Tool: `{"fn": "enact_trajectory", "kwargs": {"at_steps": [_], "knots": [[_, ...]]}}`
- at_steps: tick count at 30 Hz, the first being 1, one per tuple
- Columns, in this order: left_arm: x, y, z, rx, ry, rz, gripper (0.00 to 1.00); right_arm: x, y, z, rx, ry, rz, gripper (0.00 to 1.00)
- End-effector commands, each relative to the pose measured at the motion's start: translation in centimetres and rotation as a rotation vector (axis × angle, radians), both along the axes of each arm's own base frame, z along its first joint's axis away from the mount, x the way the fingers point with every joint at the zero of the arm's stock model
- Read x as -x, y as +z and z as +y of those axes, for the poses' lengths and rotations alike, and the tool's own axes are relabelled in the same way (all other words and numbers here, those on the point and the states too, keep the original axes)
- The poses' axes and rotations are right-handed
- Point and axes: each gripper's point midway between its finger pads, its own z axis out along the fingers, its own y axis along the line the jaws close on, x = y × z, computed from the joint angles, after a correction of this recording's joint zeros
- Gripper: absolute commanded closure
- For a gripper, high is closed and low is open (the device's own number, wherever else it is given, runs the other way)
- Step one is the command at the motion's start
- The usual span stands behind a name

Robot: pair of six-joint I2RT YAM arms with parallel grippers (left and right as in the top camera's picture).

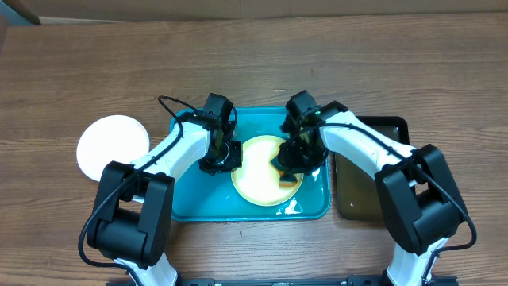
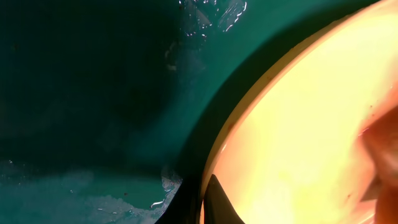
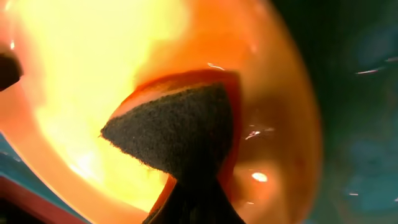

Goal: Clean dirty plates on tray and stack at the side
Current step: 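Carry the sponge back to the black tray with the right gripper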

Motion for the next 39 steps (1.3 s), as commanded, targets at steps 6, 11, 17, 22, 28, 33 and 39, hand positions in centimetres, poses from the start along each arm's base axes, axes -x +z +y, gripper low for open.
{"fn": "enact_trajectory", "kwargs": {"at_steps": [6, 11, 17, 22, 28, 33, 39], "knots": [[0.7, -2.0, 2.5, -0.112, 0.030, 0.038, 0.96, -0.5, 2.6, 0.3, 0.007, 0.001, -0.098, 0.96], [0.7, -2.0, 2.5, -0.112, 0.043, 0.040, 0.96, -4.3, 8.4, -4.3, 0.119, -0.150, -0.340, 0.96], [0.5, -2.0, 2.4, -0.110, 0.047, 0.035, 0.96, -4.5, 9.0, -5.1, 0.070, -0.138, -0.333, 0.96], [0.6, -2.0, 2.5, -0.111, 0.050, 0.039, 0.96, -3.1, 7.5, -2.6, 0.005, -0.072, -0.280, 0.96], [0.7, -2.0, 2.5, -0.112, 0.050, 0.042, 0.96, -2.7, 5.0, -0.4, 0.015, -0.015, -0.256, 0.96], [0.7, -2.0, 2.5, -0.113, 0.050, 0.043, 0.96, -3.6, 2.9, -0.4, 0.070, -0.011, -0.273, 0.96], [0.7, -2.0, 2.5, -0.113, 0.050, 0.044, 0.96, -4.5, 1.1, -1.6, 0.157, -0.019, -0.294, 0.96]]}}
